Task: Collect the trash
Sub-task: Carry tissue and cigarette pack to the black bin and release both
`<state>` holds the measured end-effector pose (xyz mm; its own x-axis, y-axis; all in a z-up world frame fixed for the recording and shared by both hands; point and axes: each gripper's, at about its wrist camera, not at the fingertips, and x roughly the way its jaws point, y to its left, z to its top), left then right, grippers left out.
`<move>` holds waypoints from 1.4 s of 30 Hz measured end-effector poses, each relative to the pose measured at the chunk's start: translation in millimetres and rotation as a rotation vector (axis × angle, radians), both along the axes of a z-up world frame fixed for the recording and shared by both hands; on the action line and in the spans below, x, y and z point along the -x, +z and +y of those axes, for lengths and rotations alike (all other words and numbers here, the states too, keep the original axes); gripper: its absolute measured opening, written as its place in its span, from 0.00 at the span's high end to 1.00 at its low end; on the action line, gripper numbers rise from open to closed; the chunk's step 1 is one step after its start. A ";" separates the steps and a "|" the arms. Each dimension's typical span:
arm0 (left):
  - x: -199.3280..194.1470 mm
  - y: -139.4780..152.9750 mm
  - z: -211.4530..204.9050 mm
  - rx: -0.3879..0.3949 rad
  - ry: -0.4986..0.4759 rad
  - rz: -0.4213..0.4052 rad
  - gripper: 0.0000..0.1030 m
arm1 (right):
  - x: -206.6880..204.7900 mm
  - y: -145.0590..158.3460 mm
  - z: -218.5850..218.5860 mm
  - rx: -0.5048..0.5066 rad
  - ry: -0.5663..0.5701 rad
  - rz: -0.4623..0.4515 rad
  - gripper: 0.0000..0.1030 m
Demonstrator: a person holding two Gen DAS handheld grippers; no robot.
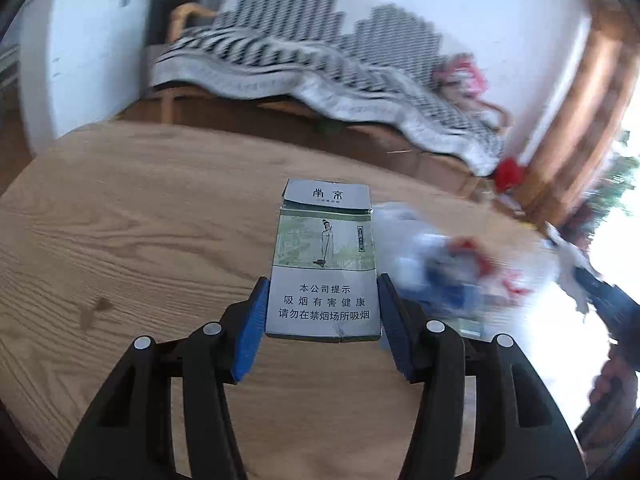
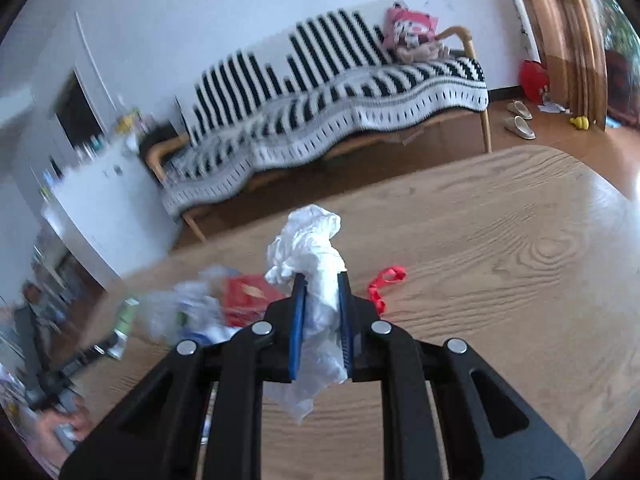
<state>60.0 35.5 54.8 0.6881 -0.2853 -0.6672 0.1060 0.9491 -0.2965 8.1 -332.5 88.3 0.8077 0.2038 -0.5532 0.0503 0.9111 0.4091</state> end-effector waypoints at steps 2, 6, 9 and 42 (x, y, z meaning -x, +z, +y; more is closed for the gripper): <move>22.2 18.2 -30.1 0.010 -0.076 -0.044 0.49 | 26.2 15.0 -6.1 -0.025 0.017 -0.031 0.85; 77.8 38.7 -105.4 0.050 -0.269 -0.061 0.49 | 100.5 47.1 -35.5 0.018 0.000 -0.079 0.85; 127.3 46.3 -174.6 0.077 -0.447 -0.034 0.49 | 167.9 63.1 -70.9 0.036 -0.076 -0.099 0.85; 323.9 -126.3 -395.3 -0.240 -0.946 0.386 0.49 | 446.1 -197.7 -207.2 -0.520 -0.531 0.338 0.85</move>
